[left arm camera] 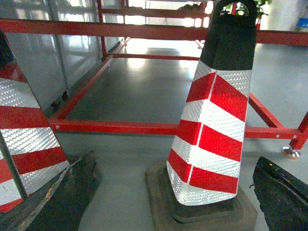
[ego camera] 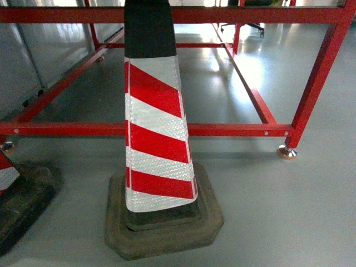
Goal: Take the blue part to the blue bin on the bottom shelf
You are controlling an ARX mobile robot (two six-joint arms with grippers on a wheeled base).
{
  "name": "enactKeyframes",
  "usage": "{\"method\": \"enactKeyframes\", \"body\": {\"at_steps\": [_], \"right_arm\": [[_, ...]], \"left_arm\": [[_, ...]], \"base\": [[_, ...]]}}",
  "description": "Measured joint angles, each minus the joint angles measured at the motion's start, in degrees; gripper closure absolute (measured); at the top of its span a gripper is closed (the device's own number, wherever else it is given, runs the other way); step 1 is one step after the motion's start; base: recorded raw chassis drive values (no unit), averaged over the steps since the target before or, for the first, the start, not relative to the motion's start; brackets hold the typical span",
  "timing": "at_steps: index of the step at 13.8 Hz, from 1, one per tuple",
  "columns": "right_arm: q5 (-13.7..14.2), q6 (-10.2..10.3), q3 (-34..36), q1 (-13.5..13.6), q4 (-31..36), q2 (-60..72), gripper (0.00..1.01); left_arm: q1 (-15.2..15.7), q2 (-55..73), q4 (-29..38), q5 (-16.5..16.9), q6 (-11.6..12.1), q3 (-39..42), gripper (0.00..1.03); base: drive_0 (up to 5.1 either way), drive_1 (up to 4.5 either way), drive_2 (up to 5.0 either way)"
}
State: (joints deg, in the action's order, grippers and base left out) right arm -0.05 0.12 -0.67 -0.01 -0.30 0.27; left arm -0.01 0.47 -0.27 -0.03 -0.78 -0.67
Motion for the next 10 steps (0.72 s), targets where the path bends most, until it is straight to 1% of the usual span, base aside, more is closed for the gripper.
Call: {"method": "enactKeyframes", "body": {"at_steps": [10], "right_arm": [[0.0, 0.0, 0.0, 0.0, 0.0, 0.0, 0.03]], "left_arm": [[0.0, 0.0, 0.0, 0.0, 0.0, 0.0, 0.05]], "base": [[0.0, 0.00, 0.0]]}}
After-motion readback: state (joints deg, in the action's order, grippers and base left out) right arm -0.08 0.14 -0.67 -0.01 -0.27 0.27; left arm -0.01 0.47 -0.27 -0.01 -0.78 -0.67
